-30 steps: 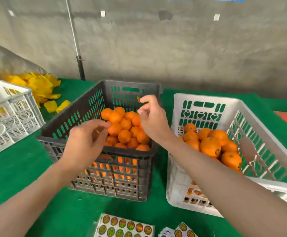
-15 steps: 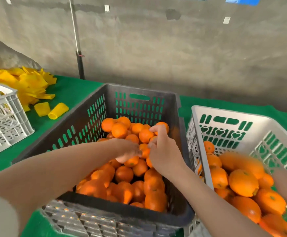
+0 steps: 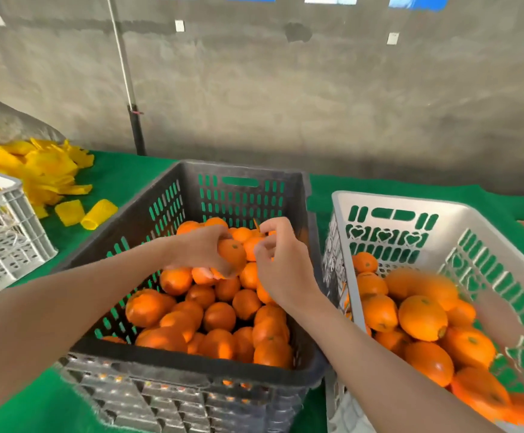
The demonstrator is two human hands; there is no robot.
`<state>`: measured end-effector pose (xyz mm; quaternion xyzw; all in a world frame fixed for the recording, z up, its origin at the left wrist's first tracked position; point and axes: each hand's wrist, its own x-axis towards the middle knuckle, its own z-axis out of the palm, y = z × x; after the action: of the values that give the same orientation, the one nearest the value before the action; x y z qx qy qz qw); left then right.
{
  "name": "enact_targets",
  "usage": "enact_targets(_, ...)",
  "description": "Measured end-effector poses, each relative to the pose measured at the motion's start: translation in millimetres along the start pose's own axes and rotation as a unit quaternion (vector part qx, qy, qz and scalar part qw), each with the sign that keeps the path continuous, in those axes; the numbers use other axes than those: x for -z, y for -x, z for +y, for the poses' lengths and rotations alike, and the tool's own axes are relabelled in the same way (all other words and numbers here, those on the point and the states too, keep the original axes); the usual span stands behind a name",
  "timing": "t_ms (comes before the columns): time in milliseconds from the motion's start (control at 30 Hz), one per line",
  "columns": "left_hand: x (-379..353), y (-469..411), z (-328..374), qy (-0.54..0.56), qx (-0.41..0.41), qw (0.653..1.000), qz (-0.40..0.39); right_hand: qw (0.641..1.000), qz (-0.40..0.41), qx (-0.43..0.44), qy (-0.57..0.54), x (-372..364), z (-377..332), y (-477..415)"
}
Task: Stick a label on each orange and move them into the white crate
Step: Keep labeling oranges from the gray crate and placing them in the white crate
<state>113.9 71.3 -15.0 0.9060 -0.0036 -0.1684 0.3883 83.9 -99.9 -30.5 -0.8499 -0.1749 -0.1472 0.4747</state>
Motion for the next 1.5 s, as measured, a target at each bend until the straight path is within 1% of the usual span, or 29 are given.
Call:
enact_targets(33,3.5,7.2,0.9,0.096,0.003,0.995,-0.01,0.999,0.021,-0.005,-0.035,2.5,-2.6,0.5)
enact_targets(67,4.0,16.6,2.6,0.193,-0.011,0.981,-0.014,0.996,0.038,-0.013,-0.073,5.8,-5.6,1.5)
enact_targets(100,4.5,29.4,2.4,0.26,-0.03,0.965,-0.011,0.992,0.051,-0.027,-0.11,10.3,-8.5,2.8)
enact_targets(133,5.1,38.9,2.4,0.313,-0.046,0.949,-0.003,0.987,0.06,-0.042,-0.144,16.2,-11.4,5.1)
enact_targets(200,-0.4,61.6,7.5,0.405,-0.079,0.91,-0.021,0.975,0.054,-0.065,-0.204,31.9,-17.5,13.0)
enact_targets(267,-10.1,79.2,17.0,0.462,-0.088,0.882,-0.024,0.967,0.013,-0.064,-0.245,49.9,-25.5,24.8)
enact_targets(300,-15.2,87.6,22.8,0.482,-0.079,0.873,-0.023,0.966,-0.015,-0.058,-0.252,58.4,-30.3,31.3)
enact_targets(367,-26.6,100.3,35.4,0.495,-0.057,0.867,-0.021,0.966,-0.061,-0.034,-0.249,73.4,-38.8,42.7)
enact_targets(467,-45.7,111.4,52.5,0.507,-0.076,0.858,-0.045,0.976,-0.103,0.011,-0.191,93.9,-48.7,55.8)
enact_targets(533,-56.6,116.6,62.5,0.514,-0.091,0.851,-0.054,0.982,-0.109,0.034,-0.148,107.0,-50.7,62.4)
enact_targets(667,-73.0,123.6,75.3,0.52,-0.084,0.849,-0.05,0.987,-0.111,0.06,-0.103,129.2,-47.5,74.4)
enact_targets(833,-87.3,133.9,87.5,0.511,-0.091,0.853,-0.064,0.991,-0.091,0.088,-0.032,146.2,-44.4,85.3)
enact_targets(933,-94.8,137.2,94.1,0.493,-0.095,0.863,-0.055,0.992,-0.052,0.115,0.03,151.3,-42.3,92.4)
enact_targets(1000,-98.5,138.3,97.2,0.475,-0.103,0.872,-0.052,0.991,-0.019,0.109,0.075,154.8,-40.8,95.6)
enact_targets(1067,-101.9,137.7,98.3,0.476,-0.106,0.871,-0.056,0.995,-0.001,0.066,0.082,160.1,-38.6,98.1)
enact_targets(1133,-106.6,136.4,97.9,0.488,-0.11,0.863,-0.073,0.998,-0.021,0.027,0.046,163.5,-32.6,102.4)
enact_targets(1200,-114.2,134.5,99.9,0.49,-0.13,0.855,-0.109,0.997,-0.051,0.049,-0.008,161.9,-26.5,113.0)
enact_targets(1267,-123.7,130.2,106.0,0.497,-0.153,0.844,-0.133,0.993,-0.068,0.095,-0.014,157.6,-18.0,123.6)
enact_targets(1300,-129.8,125.8,110.0,0.504,-0.155,0.84,-0.125,0.992,-0.07,0.102,-0.005,155.9,-11.8,125.5)
enact_targets(1367,-144.7,114.9,120.4,0.505,-0.134,0.848,-0.086,0.995,-0.059,0.077,0.012,156.7,1.5,119.6)
enact_targets(1433,-163.4,96.8,131.3,0.465,-0.116,0.877,-0.029,0.998,-0.027,0.046,0.021,163.4,17.2,102.5)
enact_targets(1500,-183.5,77.6,145.4,0.381,-0.133,0.914,0.044,0.999,0.015,0.024,0.028,174.5,39.0,77.0)
